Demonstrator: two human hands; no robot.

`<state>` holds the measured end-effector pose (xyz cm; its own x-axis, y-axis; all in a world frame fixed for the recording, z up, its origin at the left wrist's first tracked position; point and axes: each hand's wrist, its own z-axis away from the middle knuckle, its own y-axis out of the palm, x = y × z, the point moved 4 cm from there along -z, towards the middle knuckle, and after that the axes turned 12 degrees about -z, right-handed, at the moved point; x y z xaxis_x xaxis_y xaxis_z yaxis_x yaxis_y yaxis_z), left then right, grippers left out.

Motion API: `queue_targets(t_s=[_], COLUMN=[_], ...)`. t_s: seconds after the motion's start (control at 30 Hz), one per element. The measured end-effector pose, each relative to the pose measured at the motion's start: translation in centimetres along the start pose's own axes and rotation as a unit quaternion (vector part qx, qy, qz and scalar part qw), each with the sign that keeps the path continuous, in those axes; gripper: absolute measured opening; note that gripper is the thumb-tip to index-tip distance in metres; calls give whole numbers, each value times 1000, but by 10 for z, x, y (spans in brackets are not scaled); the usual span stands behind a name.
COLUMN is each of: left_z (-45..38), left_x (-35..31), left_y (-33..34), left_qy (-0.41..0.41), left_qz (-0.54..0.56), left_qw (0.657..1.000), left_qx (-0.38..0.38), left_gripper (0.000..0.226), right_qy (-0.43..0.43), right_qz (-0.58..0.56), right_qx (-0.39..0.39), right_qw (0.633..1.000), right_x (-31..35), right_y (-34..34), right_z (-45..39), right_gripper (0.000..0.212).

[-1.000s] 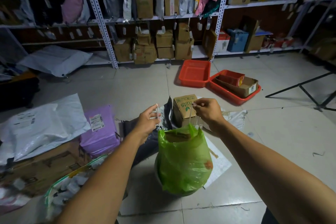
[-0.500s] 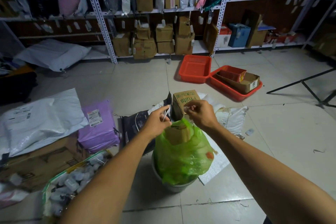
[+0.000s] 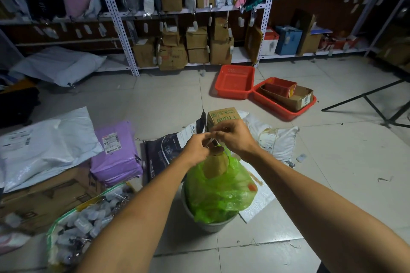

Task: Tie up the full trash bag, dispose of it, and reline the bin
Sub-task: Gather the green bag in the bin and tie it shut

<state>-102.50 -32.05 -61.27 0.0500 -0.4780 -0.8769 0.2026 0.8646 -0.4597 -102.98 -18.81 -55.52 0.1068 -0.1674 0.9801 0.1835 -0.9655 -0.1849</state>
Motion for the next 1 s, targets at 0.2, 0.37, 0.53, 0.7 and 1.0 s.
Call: queue_targets(t_s=[0.2, 0.37, 0.53, 0.7, 1.0], left_z=[2, 0, 4, 2, -1], left_x=[-1, 1, -6, -6, -6], left_y=[4, -2, 6, 7, 5], left_qy=[-17, -20, -36, -40, -70], left_qz=[18, -12, 33, 53, 49], left_qw=[999, 997, 999, 998, 994], left_qx=[-26, -69, 3, -16, -69], left_gripper=[18, 10, 27, 31, 11], right_qy=[19, 38, 46, 52, 62], right_qz=[-44, -92, -92, -106, -169], right_qx=[-28, -77, -82, -92, -59], right_qw=[998, 992, 991, 989, 982], right_x=[-4, -6, -3, -2, -4], right_y=[-3, -11, -9, -10, -2], right_z=[-3, -4, -7, -13, -16], right_gripper=[22, 21, 16, 16, 16])
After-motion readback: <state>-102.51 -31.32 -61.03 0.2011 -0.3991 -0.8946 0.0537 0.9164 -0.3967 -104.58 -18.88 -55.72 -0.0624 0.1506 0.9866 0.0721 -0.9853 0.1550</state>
